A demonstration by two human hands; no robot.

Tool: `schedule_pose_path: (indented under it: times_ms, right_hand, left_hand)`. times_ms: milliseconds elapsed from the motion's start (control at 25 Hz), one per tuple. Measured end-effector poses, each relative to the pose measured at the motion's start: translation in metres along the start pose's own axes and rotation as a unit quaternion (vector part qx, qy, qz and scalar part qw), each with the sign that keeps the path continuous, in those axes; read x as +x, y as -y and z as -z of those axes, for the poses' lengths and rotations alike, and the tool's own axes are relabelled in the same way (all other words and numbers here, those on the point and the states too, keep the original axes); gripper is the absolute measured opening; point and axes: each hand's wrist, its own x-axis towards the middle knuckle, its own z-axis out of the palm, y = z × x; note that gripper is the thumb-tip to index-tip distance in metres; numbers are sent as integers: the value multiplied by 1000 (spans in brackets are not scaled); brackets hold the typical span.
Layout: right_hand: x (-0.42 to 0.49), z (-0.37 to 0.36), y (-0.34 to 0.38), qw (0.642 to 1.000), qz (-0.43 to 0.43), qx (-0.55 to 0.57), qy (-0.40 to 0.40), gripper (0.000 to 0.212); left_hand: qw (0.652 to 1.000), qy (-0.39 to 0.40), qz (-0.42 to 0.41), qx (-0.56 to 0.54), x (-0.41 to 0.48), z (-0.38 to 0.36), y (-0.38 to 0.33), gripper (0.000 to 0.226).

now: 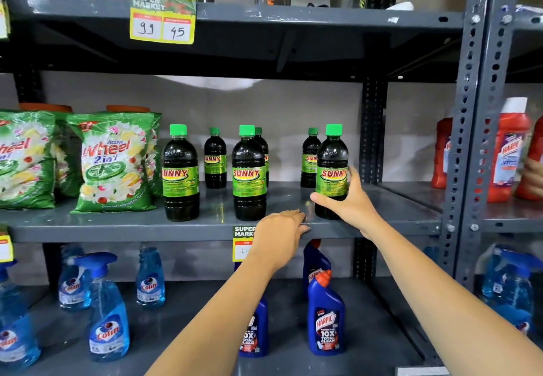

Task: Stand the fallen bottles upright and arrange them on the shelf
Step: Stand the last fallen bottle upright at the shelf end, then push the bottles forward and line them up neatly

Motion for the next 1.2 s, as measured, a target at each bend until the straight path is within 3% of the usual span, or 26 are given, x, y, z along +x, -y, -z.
schedule_pose_path:
  times_ms: [80, 160, 200, 240, 280, 360, 440, 480, 560, 640, 720, 840, 880, 1200]
  right_hand:
    - [-9, -2, 6, 982, 86, 33, -163, 94]
    - [-18, -10, 18, 919, 226, 49, -319, 56]
    - [-22, -20, 27, 899, 272, 41, -342, 38]
    - [-27, -33, 37, 901, 296, 35, -316, 27]
    - [-30, -47, 46, 924, 289, 29, -248, 22]
    - [-30, -74, 63, 983, 173, 4, -55, 38]
    - [-25, -92, 68, 994, 48, -36, 94, 74]
    - [-22, -99, 67, 990, 27, -53, 130, 86]
    - [-17, -113, 64, 984, 25, -98, 148, 94]
    - [-14, -121, 59, 981, 25, -132, 139, 89]
    - [-12, -121, 58, 981, 24, -129, 139, 82]
    - [-12, -114, 56, 984, 23, -99, 143, 79]
    - [-13, -112, 56, 985, 24, -93, 142, 78]
    - [-15, -109, 55, 987, 27, -77, 139, 78]
  left_hand:
    - [998, -34, -14, -48, 0, 15, -1, 40]
    - [982, -172, -30, -77, -6, 39, 7, 34]
    - [965, -249, -14, -85, -11, 54, 15, 29]
    - [944, -318, 19, -86, -18, 66, 29, 25]
    - [920, -376, 65, -83, -27, 78, 44, 25]
    - [876, -438, 188, -72, -44, 91, 79, 32]
    - [866, -385, 309, -78, -54, 91, 110, 51]
    - [872, -329, 353, -86, -57, 89, 121, 66]
    - [879, -242, 399, -96, -58, 86, 129, 93]
    - [881, -209, 414, -93, -58, 83, 128, 104]
    - [880, -202, 421, -85, -56, 80, 130, 97]
    - [890, -216, 392, -85, -59, 79, 133, 55]
    - [892, -221, 384, -88, -60, 78, 132, 50]
    - [887, -258, 379, -65, -61, 75, 121, 58]
